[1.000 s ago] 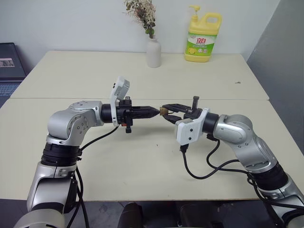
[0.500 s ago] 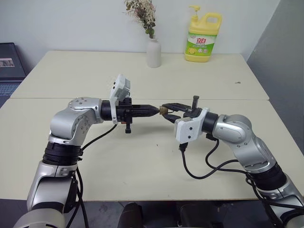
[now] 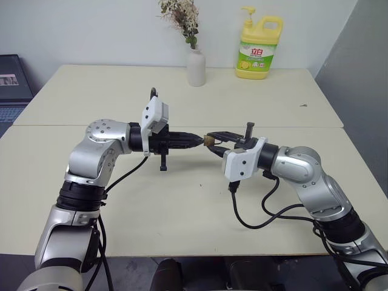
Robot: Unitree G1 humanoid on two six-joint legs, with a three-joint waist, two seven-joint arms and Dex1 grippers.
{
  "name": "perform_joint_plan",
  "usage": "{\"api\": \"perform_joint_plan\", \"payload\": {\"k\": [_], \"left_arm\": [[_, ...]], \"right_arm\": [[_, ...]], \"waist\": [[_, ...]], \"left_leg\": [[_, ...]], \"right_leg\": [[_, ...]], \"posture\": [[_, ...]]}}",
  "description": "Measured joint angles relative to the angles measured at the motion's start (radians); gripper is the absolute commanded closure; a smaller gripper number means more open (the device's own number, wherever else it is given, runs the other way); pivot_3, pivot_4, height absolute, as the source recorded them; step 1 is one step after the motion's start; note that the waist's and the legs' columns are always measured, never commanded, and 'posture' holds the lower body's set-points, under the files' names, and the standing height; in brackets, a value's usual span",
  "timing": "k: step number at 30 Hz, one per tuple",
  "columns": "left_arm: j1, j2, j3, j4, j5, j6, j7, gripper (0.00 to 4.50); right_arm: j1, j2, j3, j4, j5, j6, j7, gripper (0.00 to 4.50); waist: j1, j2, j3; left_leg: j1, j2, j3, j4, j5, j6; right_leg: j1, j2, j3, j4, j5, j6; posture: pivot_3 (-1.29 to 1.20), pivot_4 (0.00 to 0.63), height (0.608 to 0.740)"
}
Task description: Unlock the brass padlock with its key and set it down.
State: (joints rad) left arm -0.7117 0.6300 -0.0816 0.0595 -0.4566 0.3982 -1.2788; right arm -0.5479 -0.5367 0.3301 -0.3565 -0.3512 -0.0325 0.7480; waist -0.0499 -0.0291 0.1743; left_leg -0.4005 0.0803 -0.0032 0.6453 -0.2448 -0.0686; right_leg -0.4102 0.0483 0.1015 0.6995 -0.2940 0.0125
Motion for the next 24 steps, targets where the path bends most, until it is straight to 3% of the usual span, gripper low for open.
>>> {"api": "perform_joint_plan", "payload": {"k": [16, 24], "left_arm": [[0.000, -0.005, -0.004, 0.030, 0.063, -0.189, -0.031, 4.50], [0.000, -0.006, -0.007, 0.033, 0.070, -0.201, -0.033, 4.50]], "right_arm": [[0.001, 0.003, -0.003, -0.002, 0.008, 0.000, -0.002, 3.57], [0.005, 0.004, -0.004, -0.002, 0.009, 0.000, -0.002, 3.57]], "waist": [[0.000, 0.000, 0.000], [0.000, 0.000, 0.000]], "left_leg": [[0.000, 0.000, 0.000, 0.000, 0.000, 0.000], [0.000, 0.000, 0.000, 0.000, 0.000, 0.000]], "right_leg": [[0.000, 0.000, 0.000, 0.000, 0.000, 0.000], [0.000, 0.000, 0.000, 0.000, 0.000, 0.000]], "posture": [[0.00, 0.150, 0.740], [0.00, 0.150, 0.740]]}}
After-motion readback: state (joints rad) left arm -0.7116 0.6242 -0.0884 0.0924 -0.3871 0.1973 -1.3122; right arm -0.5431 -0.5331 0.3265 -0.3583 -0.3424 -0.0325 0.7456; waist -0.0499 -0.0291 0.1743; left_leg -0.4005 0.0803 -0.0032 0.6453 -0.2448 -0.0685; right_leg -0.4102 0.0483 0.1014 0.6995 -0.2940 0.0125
